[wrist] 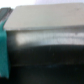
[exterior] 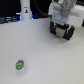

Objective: Open the kcup holder, insert the kcup into the holder, and close the kcup holder

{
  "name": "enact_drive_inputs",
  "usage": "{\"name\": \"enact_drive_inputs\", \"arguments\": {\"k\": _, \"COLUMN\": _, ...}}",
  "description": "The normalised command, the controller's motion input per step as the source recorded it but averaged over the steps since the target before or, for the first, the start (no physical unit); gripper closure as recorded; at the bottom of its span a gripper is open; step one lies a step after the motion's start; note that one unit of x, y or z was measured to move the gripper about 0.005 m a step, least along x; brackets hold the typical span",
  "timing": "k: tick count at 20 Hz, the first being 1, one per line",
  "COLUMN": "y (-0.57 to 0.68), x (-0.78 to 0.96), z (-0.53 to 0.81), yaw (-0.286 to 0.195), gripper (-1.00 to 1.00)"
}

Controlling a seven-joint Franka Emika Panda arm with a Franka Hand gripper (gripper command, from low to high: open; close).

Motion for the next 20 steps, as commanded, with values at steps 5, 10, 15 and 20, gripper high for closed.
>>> {"name": "enact_drive_inputs", "arguments": {"k": 5, "y": -0.41, "x": 0.9, "z": 0.05, "yaw": -0.055, "gripper": 1.0}}
{"name": "enact_drive_inputs", "arguments": {"k": 10, "y": -0.43, "x": 0.89, "z": 0.05, "yaw": -0.06, "gripper": 1.0}}
{"name": "enact_drive_inputs", "arguments": {"k": 15, "y": -0.45, "x": 0.87, "z": 0.07, "yaw": -0.066, "gripper": 1.0}}
{"name": "enact_drive_inputs", "arguments": {"k": 20, "y": -0.24, "x": 0.54, "z": 0.06, "yaw": -0.055, "gripper": -1.0}}
